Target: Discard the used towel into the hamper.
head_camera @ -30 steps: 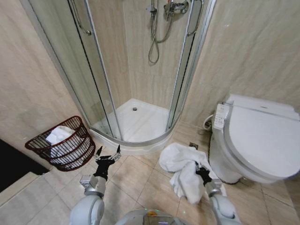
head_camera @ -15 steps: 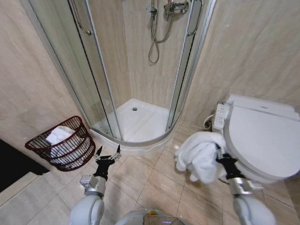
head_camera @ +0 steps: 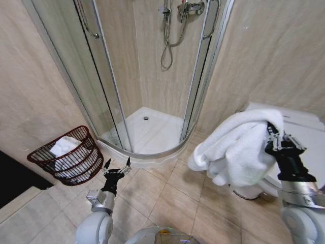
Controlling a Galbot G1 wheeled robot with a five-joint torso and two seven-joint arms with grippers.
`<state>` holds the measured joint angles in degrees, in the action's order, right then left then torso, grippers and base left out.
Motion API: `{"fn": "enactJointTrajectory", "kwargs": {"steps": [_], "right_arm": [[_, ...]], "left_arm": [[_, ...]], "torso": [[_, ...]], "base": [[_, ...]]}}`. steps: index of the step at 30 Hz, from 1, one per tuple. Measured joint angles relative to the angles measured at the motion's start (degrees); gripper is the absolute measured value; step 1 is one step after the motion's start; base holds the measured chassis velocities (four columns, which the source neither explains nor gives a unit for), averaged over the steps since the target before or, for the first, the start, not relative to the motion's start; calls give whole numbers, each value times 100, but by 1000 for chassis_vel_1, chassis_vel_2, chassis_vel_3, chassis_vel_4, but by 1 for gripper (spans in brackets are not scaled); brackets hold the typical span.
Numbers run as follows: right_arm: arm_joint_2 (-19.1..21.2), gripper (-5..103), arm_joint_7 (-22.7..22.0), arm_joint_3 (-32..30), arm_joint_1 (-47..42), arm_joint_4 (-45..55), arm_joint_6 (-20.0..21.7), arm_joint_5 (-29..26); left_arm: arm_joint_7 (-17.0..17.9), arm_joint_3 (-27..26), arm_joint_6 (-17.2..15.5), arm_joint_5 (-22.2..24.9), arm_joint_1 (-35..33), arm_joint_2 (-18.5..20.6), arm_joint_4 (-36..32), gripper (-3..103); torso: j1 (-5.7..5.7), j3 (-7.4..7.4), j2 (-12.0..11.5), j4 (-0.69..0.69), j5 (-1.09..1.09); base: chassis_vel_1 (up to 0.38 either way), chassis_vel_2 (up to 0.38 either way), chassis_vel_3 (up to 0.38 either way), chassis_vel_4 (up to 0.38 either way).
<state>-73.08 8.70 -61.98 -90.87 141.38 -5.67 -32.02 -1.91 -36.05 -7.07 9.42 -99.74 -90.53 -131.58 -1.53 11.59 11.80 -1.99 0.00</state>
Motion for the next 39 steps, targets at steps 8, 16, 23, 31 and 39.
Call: {"fn": "enactJointTrajectory", "kwargs": {"steps": [8, 16, 23, 31, 39], "right_arm": [[192, 4, -170, -26, 242, 233, 158, -146], [214, 4, -258, -130, 248, 226, 175, -191], [115, 4, -259, -88, 247, 208, 168, -111], [95, 4, -256, -69, 253, 199, 153, -86], [101, 4, -248, -60, 234, 193, 118, -66]], "left_arm": [[0, 0, 0, 0, 0, 0, 0, 100], [0, 0, 0, 0, 0, 0, 0, 100], [0, 0, 0, 0, 0, 0, 0, 100], [0, 0, 0, 0, 0, 0, 0, 100], [0, 0, 0, 0, 0, 0, 0, 100]], "torso": [[0, 0, 0, -1, 0], [-23, 41, 63, -1, 0], [-74, 161, 236, -1, 0], [-135, 295, 430, -1, 0], [-198, 434, 633, -1, 0]], "base": [[0, 0, 0, 0], [0, 0, 0, 0], [0, 0, 0, 0], [0, 0, 0, 0], [0, 0, 0, 0]]}}
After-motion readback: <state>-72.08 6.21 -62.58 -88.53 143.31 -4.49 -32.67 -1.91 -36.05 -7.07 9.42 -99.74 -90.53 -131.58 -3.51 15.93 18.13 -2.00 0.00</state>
